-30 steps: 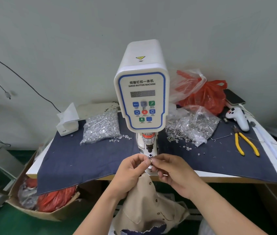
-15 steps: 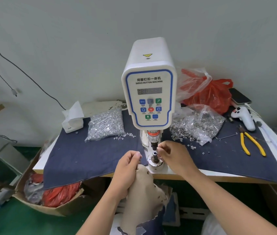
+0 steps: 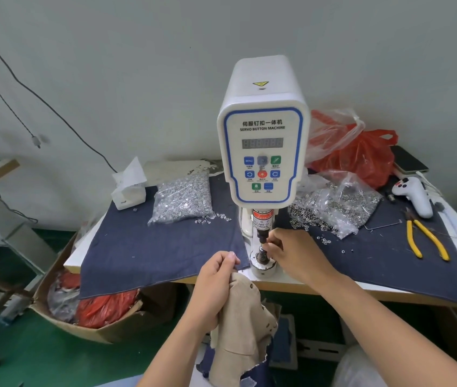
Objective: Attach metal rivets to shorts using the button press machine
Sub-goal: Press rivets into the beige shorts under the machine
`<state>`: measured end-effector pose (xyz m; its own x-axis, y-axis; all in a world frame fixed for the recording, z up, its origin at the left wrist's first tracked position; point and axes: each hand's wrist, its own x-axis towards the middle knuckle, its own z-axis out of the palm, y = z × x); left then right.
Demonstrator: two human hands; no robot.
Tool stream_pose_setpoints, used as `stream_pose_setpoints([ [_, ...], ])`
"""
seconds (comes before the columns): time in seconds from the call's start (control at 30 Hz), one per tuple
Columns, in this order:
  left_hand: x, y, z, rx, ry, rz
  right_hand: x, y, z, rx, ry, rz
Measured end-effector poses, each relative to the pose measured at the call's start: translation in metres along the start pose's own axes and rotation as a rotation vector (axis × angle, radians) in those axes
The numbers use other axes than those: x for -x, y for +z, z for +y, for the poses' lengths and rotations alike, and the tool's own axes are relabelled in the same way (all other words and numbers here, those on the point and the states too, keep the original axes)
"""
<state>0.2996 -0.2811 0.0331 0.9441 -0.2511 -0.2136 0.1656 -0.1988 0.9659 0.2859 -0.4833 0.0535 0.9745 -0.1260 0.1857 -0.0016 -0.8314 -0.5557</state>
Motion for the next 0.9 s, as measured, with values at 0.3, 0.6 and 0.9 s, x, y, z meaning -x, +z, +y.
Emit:
stream_pose_setpoints([
  [0.3, 0.004, 0.001, 0.003, -0.009, 0.033, -0.010, -0.002, -0.002, 0.001, 0.091, -0.035, -0.015],
  [0.6, 0.006, 0.004, 0.007, 0.022, 0.026, -0.027, -0.003, 0.000, 0.004, 0.070, -0.048, 0.008],
  [0.9, 0.001, 0.004, 0.010, 0.084, 0.025, -0.037, 0.026, 0.005, 0.009, -0.369, 0.078, 0.135],
])
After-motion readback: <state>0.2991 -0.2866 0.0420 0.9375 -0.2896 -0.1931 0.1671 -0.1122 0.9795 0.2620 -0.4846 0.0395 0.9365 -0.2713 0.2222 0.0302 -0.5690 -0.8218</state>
